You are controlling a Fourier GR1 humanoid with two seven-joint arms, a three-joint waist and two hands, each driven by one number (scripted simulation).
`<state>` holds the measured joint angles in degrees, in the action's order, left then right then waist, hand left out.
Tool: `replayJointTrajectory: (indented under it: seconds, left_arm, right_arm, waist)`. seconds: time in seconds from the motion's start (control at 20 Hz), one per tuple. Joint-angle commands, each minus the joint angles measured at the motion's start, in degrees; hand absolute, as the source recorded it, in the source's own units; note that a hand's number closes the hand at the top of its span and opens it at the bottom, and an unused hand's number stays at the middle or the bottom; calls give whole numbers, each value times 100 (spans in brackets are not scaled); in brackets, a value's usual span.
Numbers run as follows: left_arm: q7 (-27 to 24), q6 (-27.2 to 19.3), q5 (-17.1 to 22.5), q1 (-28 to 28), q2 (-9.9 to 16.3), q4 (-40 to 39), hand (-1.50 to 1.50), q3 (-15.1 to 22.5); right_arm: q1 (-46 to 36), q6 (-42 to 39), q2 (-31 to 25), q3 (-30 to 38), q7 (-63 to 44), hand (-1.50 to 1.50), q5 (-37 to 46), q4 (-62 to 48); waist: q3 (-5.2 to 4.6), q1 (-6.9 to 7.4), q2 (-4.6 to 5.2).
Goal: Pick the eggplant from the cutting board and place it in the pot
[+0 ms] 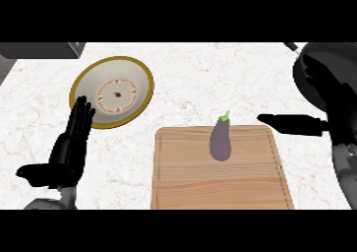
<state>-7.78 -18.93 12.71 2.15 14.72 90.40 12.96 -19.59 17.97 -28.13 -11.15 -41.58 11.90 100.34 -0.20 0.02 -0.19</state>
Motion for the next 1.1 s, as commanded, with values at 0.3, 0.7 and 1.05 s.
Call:
replayJointTrajectory:
  seconds: [0.3, 0.7, 1.05]
  left_arm:
    - [0, -107, -251, 19, -244, 49, 0, 306]
    - [-102, 123, -146, -149, -123, 17, 0, 41]
    - [54, -14, -259, 17, -275, -15, 0, 27]
  right_arm:
    - [-1232, -2445, -150, -878, -2586, -150, -1277, -539]
    - [-1989, -2641, 433, -997, -2801, -150, -1552, -1894]
    - [-1989, -2862, 785, -1440, -3023, -150, -1596, -2503]
  waist:
    - [4, 186, 30]
    - [16, 101, 30]
    - [14, 72, 30]
